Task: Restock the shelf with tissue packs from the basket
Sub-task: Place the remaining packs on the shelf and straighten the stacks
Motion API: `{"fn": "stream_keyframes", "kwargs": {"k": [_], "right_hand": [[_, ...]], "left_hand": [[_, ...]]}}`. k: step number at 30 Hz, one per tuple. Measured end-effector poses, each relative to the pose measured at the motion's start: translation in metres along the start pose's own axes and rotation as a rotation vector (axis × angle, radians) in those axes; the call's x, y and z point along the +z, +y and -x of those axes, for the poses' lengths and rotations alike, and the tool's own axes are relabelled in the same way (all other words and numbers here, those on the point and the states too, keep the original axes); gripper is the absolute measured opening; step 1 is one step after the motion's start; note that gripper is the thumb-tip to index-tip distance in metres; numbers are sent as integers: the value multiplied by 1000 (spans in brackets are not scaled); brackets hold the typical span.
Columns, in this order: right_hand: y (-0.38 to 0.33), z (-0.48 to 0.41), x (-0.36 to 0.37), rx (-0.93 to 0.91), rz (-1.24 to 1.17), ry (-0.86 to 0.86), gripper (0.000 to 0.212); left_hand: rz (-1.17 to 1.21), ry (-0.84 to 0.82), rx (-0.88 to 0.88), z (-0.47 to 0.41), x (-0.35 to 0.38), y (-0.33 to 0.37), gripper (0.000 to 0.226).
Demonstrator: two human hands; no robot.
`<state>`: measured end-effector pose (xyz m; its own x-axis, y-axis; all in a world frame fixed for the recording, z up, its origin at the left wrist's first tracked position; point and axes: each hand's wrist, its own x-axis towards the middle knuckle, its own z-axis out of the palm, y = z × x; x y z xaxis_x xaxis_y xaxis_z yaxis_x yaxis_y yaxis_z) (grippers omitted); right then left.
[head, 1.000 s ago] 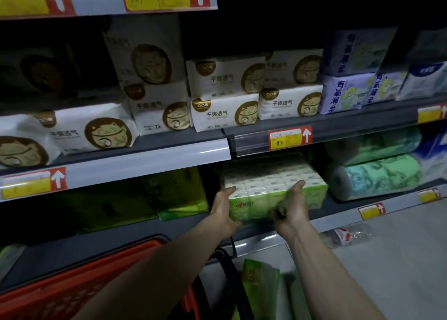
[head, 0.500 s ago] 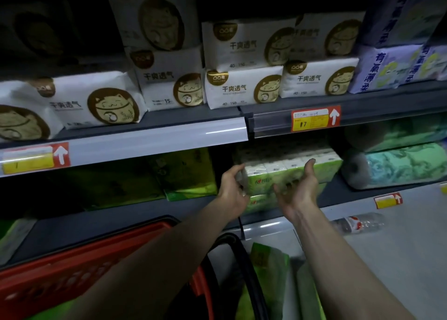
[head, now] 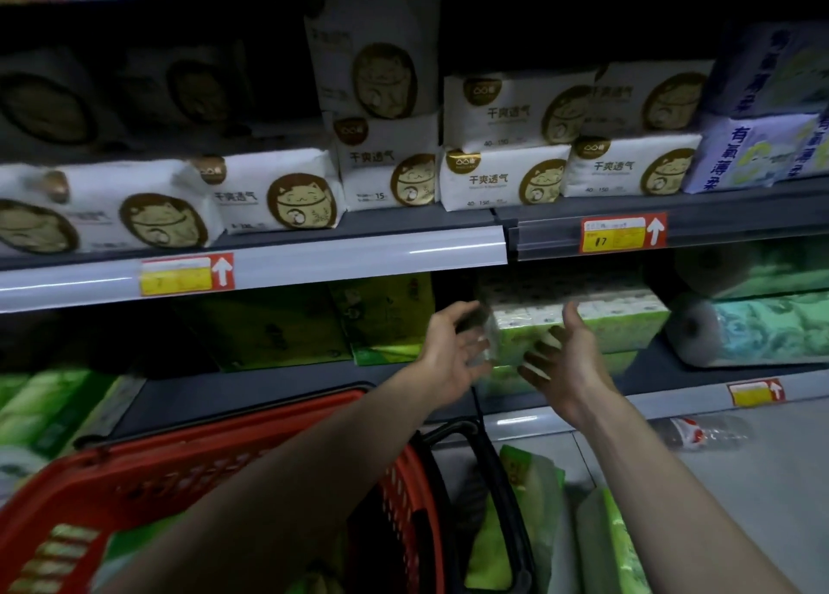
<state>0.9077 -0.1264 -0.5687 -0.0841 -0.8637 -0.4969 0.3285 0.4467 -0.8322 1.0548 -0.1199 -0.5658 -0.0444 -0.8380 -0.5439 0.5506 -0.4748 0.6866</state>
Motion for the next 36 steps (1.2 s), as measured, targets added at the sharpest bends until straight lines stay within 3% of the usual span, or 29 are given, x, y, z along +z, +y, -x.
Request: {"fn": "stream_keyframes", "kwargs": {"k": [3, 6, 10, 14, 15, 20, 23, 26, 30, 33, 36], "right_hand": [[9, 10, 18, -81, 340, -131, 48], [24, 26, 43, -253, 643, -248, 63], [42, 60, 85, -193, 580, -444, 85], [61, 96, 126, -76, 425, -584, 49], [65, 105, 133, -82, 450, -587, 51], [85, 151, 156, -309, 999, -717, 82], [109, 177, 165, -266, 1381, -886, 63], [144, 187, 161, -108, 1718, -978, 75], [181, 184, 149, 3, 1747, -874, 86], [195, 179, 146, 42, 1698, -796, 90], [204, 175, 139, 22, 1723, -803, 93]], "left_hand": [[-13, -1, 43, 27, -15, 10, 35], [-46, -28, 57, 65, -45, 22, 35], [-31, 17, 80, 113, -103, 46, 43], [-7, 94, 130, 163, -158, 66, 45], [-4, 113, 138, 176, -171, 70, 46], [-89, 188, 109, 224, -256, 73, 39], [-333, 303, 3, 240, -313, 60, 37], [-591, 384, 8, 252, -360, 40, 27], [-1211, 461, 100, 256, -373, 21, 51], [-1309, 454, 13, 252, -382, 18, 50], [-1416, 325, -160, 253, -395, 18, 59]]}}
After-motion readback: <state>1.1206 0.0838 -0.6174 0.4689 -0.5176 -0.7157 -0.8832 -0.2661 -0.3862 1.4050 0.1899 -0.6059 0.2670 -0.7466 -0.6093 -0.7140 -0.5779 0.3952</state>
